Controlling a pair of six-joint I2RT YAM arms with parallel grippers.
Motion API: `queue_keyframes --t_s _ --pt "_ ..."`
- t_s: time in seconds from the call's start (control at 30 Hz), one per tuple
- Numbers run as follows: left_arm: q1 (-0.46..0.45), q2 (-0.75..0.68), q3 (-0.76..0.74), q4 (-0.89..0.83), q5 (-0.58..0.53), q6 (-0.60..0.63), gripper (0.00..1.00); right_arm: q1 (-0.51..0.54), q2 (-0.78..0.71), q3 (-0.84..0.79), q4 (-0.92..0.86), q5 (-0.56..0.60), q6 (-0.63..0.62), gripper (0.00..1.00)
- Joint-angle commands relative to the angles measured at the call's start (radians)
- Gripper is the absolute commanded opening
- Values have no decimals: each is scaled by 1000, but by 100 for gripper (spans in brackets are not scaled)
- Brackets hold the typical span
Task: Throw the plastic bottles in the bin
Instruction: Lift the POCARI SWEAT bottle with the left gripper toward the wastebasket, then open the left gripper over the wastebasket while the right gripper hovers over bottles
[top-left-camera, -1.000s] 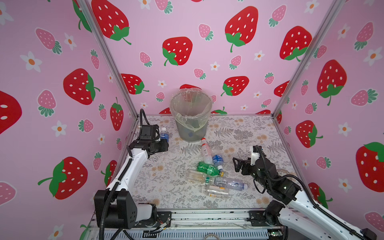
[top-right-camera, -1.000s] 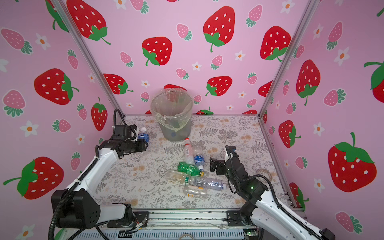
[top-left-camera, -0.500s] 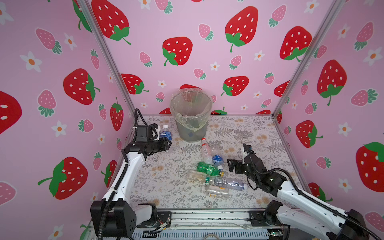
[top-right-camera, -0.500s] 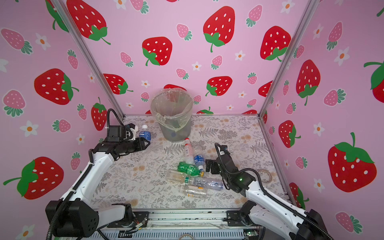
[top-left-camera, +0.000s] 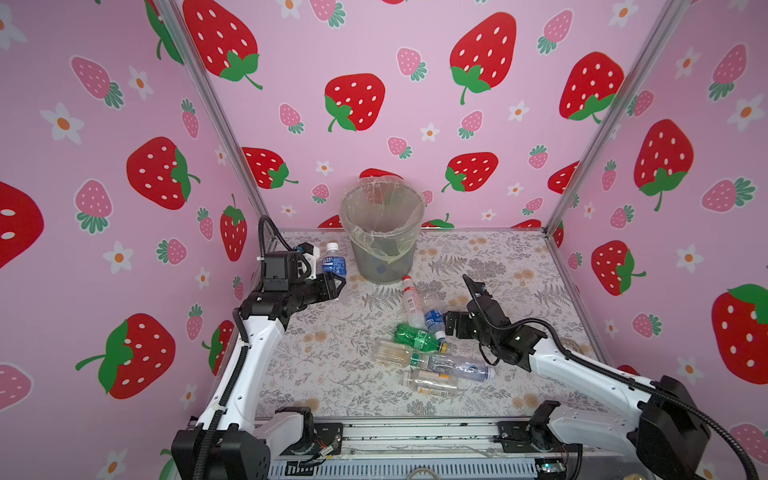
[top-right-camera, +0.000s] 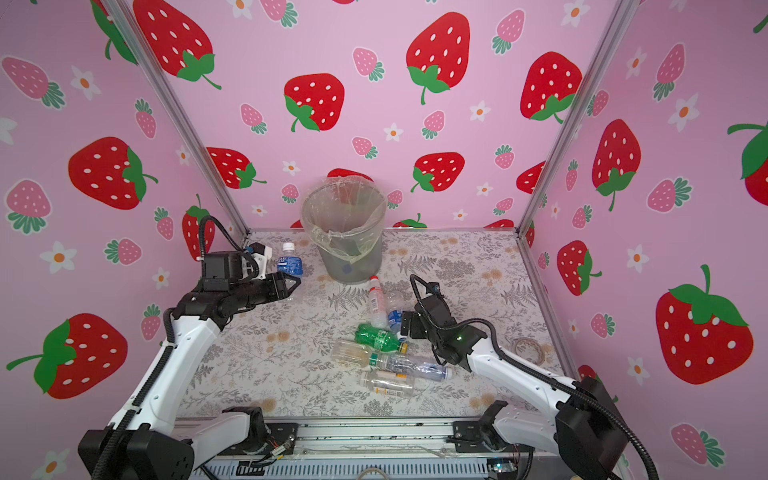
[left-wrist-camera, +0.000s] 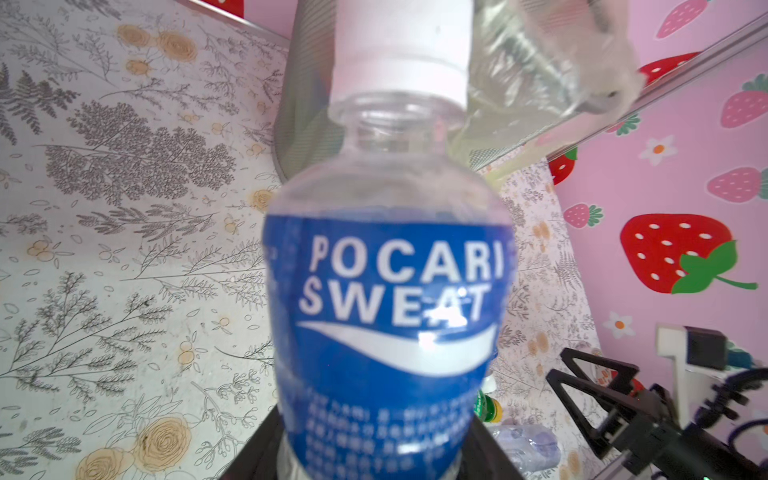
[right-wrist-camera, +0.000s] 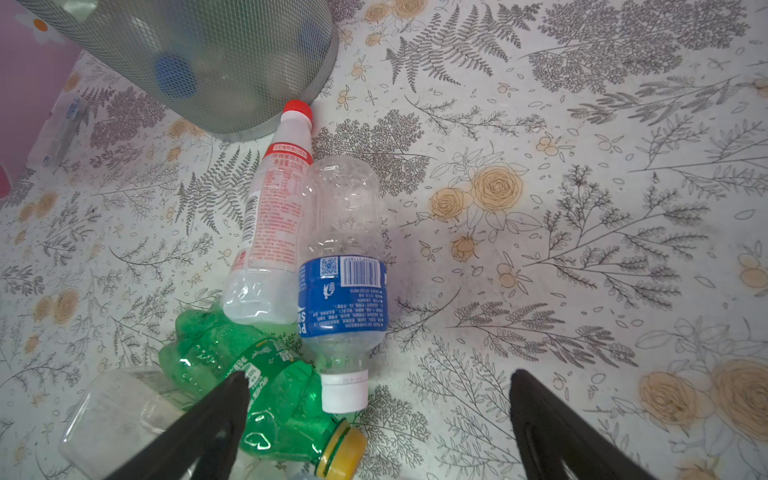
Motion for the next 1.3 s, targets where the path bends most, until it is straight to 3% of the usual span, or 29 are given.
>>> queue_keyframes --t_s 0.0,0.4,0.63,0.97,1.17,1.27 --pt "4 -89 -42 136 59 -11 55 -7 37 55 7 -8 -8 99" --pt "7 -272 -177 140 13 -51 56 -20 64 74 11 -30 -45 99" --pt "7 -291 -105 83 -86 -41 60 -33 28 45 12 -37 -52 99" --pt "-10 -11 235 69 -68 -75 59 -54 -14 11 16 -48 -47 99" --pt "-120 281 566 40 -150 -52 60 -60 -64 -12 10 -48 -39 99" --pt "-172 465 779 -16 -188 -35 67 -62 -86 -21 -1 -47 -33 99"
